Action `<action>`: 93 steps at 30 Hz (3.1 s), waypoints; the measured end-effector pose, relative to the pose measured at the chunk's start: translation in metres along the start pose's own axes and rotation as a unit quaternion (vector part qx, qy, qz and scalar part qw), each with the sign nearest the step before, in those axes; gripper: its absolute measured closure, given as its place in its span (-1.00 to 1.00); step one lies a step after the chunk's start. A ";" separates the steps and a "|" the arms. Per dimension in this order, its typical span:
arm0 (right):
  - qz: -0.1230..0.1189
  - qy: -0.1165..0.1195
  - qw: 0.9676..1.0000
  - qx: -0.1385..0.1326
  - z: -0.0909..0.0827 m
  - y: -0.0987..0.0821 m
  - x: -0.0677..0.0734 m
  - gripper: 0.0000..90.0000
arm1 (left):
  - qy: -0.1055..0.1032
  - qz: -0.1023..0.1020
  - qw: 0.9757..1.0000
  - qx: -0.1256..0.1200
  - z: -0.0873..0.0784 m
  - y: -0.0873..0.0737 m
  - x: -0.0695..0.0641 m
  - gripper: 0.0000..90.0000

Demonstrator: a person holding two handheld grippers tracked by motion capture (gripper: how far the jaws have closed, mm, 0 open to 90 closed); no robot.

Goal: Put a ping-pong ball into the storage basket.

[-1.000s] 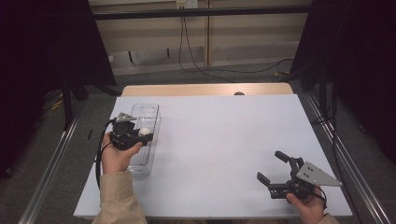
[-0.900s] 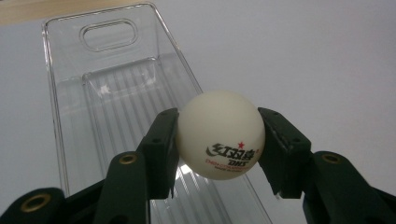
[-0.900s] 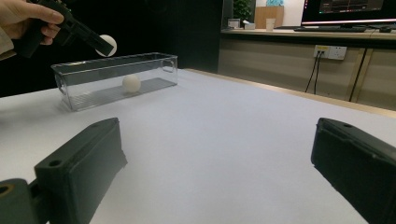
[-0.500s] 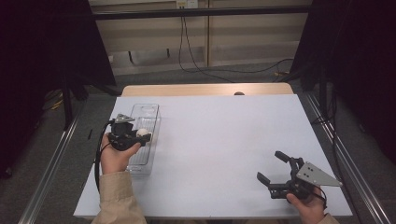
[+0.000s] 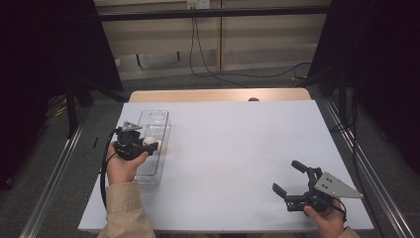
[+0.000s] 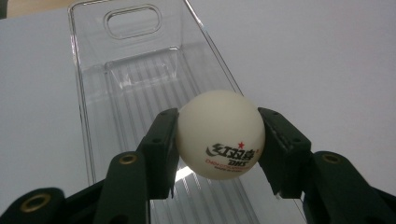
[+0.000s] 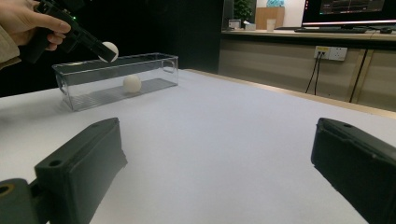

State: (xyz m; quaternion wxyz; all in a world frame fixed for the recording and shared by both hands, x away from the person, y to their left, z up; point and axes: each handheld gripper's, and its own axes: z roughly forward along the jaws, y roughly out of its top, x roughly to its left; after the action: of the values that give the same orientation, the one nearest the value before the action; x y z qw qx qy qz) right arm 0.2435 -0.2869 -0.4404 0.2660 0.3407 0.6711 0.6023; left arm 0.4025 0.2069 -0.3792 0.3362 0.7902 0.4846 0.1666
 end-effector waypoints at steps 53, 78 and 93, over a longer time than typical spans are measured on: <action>-0.001 -0.001 1.000 0.000 -0.001 0.000 0.000 -0.96 | 0.032 -0.007 0.999 -0.011 0.004 -0.001 -0.003 -0.13; 0.000 -0.004 1.000 -0.002 -0.004 0.001 -0.001 -0.96 | -0.002 -0.003 0.999 -0.050 0.004 0.002 -0.020 -0.65; -0.003 -0.006 1.000 -0.003 -0.003 0.002 0.000 -0.96 | -0.018 -0.007 0.995 -0.097 -0.009 -0.007 -0.024 -0.84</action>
State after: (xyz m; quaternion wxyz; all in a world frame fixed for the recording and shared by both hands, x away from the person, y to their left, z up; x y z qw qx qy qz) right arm 0.2410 -0.2890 -0.4384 0.2725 0.3413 0.6687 0.6018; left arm 0.3813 0.1907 -0.3763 0.4209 0.7533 0.4655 0.1968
